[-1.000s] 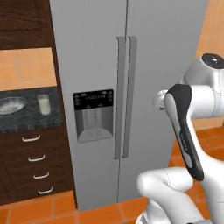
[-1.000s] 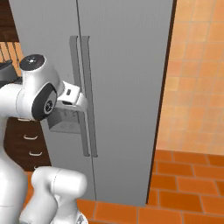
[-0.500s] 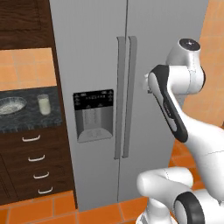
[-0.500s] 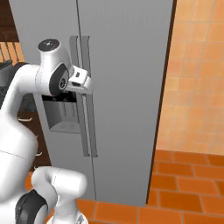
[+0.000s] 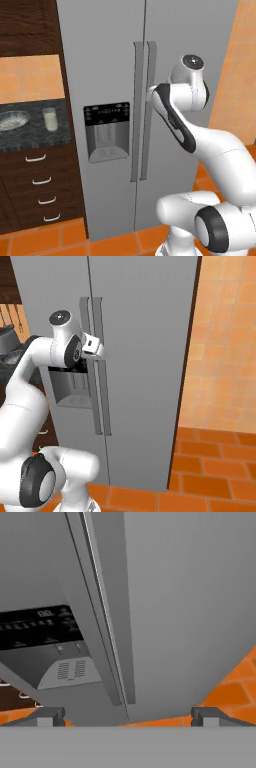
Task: Grab a lemon wedge from the fridge and one ice cube from the ice bowl, and put them in the glass of lemonade.
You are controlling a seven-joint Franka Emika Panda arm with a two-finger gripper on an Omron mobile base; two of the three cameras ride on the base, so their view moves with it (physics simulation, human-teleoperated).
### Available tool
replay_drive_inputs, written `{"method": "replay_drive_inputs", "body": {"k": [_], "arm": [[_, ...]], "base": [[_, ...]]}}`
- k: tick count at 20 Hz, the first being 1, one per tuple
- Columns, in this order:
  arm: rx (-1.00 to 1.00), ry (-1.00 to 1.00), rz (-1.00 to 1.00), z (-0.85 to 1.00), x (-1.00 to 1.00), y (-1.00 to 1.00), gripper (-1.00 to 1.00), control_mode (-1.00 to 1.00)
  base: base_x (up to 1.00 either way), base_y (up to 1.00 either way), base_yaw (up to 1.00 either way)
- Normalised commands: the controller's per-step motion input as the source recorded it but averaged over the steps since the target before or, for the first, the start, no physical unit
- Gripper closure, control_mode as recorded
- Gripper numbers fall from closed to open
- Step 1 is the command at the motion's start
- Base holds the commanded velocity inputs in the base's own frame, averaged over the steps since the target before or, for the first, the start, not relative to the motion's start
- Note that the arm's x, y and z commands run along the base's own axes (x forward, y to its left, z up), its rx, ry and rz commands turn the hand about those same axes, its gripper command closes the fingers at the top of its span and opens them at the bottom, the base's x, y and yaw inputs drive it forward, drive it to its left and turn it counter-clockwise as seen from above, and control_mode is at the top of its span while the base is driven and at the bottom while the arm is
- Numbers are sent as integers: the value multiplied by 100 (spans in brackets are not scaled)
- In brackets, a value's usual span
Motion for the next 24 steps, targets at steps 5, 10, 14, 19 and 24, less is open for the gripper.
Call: {"method": "replay_drive_inputs", "body": {"k": [5,10,14,19,24], "arm": [[0,0,1,-18,77,0,-100,-100],[0,0,3,-20,84,0,-100,-100],[0,0,6,-24,67,-6,-100,-100],[0,0,6,-27,60,-8,-100,-100],[0,2,4,-8,52,-1,-100,-100]], "base": [[0,0,0],[0,0,0],[0,0,0],[0,0,0],[0,0,0]]}}
